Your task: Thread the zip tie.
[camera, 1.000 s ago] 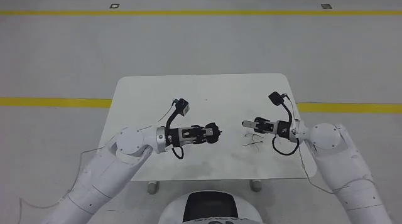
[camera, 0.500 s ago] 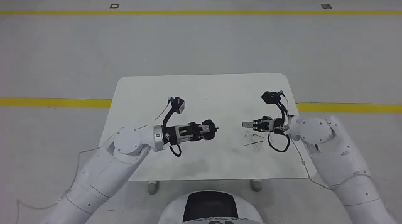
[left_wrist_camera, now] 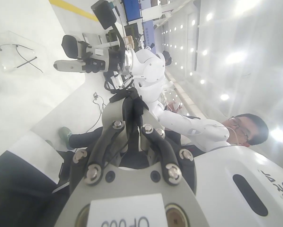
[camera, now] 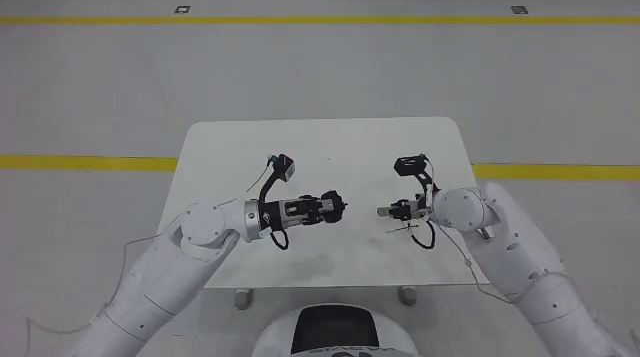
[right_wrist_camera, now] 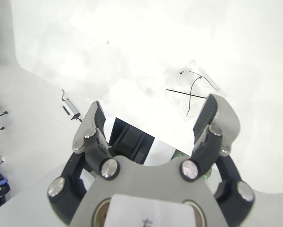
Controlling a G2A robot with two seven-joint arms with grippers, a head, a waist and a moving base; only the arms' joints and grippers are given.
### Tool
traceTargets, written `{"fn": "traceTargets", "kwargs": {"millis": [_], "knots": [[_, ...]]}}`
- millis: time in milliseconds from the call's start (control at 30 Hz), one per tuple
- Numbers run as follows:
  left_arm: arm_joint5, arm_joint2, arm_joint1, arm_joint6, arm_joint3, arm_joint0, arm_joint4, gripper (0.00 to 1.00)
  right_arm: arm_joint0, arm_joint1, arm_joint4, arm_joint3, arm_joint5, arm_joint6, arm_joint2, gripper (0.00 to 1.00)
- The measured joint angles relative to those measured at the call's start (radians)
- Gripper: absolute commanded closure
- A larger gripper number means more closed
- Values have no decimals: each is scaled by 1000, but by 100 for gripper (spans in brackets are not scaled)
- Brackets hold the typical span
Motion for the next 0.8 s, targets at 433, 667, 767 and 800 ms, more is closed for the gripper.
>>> {"fn": "traceTargets", "kwargs": {"millis": [433,667,767,800], "knots": [[0,0,0,0,0,0,0,100,-4,-1,-22,-5,11,-17,-11,0],[0,0,0,0,0,0,0,100,-4,-4,-207,-71,153,31,-62,0],[0,0,0,0,0,0,0,100,5,-8,-265,-84,180,69,-78,0],[0,0,0,0,0,0,0,100,8,-11,-288,-84,180,87,-80,0]]}}
